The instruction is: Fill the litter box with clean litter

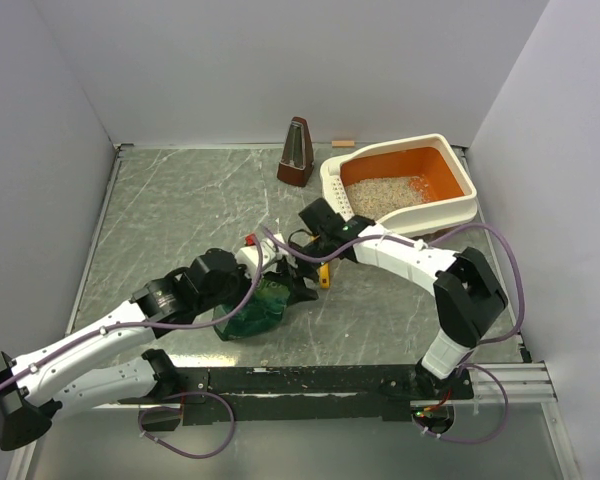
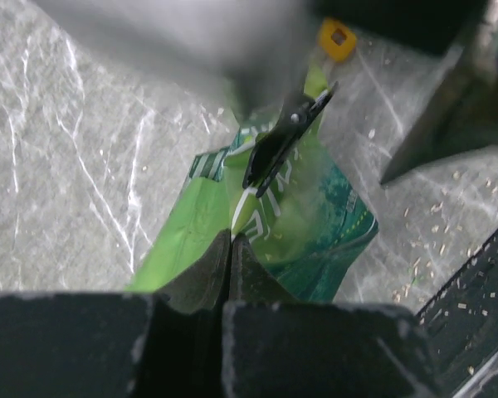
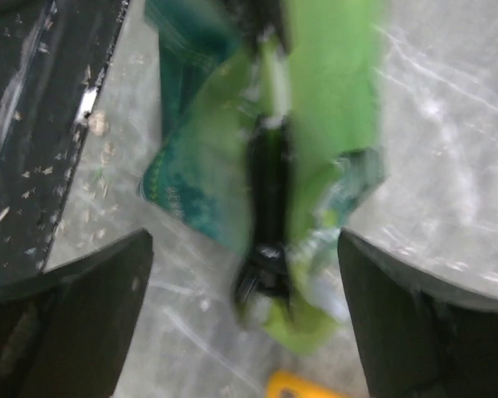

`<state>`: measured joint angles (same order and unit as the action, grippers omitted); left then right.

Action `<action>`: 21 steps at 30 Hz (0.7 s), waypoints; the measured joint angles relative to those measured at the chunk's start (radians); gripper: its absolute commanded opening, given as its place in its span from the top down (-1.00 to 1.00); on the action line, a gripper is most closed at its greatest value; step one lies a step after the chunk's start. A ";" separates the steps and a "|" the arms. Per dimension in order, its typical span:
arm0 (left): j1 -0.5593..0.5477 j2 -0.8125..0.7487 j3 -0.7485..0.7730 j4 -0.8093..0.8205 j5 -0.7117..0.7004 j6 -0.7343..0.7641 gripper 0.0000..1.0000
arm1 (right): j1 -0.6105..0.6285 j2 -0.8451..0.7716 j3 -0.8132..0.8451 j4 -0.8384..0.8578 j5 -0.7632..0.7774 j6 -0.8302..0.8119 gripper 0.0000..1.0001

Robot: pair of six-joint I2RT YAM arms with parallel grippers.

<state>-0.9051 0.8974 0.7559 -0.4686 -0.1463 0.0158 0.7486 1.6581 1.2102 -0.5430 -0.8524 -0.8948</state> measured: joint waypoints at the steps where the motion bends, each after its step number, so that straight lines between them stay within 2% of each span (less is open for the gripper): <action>1: -0.002 -0.003 0.000 0.002 0.000 -0.001 0.98 | 0.008 0.000 -0.017 0.007 0.007 0.006 -0.99; 9: -0.005 -0.004 0.000 0.007 0.002 0.008 0.98 | 0.030 -0.061 -0.106 0.078 0.074 0.079 -1.00; 16: -0.006 0.006 0.005 0.039 -0.002 -0.002 0.97 | 0.010 -0.325 -0.233 0.208 0.234 0.167 -0.99; 21: -0.004 0.016 0.005 0.043 -0.016 -0.002 0.90 | -0.014 -0.486 -0.237 0.336 0.359 0.274 -0.99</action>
<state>-0.9089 0.9134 0.7605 -0.4255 -0.1623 0.0135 0.7341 1.1725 0.9733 -0.2070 -0.4934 -0.6209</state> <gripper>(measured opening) 0.033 0.996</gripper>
